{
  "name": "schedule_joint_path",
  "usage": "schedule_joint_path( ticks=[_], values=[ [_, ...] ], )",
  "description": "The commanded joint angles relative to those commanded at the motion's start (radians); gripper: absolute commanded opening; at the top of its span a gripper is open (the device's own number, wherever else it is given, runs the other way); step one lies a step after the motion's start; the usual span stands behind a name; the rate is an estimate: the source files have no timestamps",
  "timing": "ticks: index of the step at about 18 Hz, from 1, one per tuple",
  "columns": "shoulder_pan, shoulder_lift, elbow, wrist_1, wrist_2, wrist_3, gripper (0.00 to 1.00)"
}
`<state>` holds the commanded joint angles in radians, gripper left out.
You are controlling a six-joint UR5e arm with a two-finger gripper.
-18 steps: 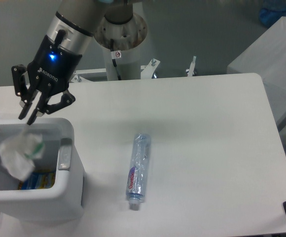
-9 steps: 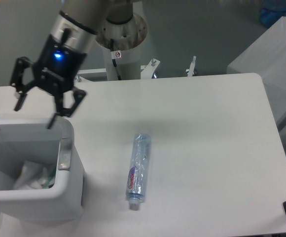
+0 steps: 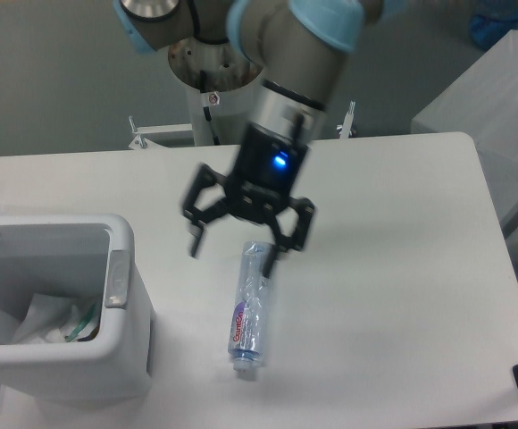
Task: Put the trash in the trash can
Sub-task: 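Move the gripper to the clear water bottle and lower it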
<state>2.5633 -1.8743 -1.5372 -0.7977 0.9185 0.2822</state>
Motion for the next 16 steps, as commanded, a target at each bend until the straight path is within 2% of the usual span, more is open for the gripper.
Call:
schedule_joint_path(
  ticks=[3,6,13,16],
  values=[
    [-0.032,-0.08,0.035,0.002,0.172,0.038,1.0],
    [-0.061,-0.147,0.068,-0.015,0.22,0.058,1.0],
    [-0.121,-0.21,0.072,-0.006,0.306,0.061,1.0],
    [-0.147,-0.221,0.052,0.006,0.31,0.054,1.0]
  ],
)
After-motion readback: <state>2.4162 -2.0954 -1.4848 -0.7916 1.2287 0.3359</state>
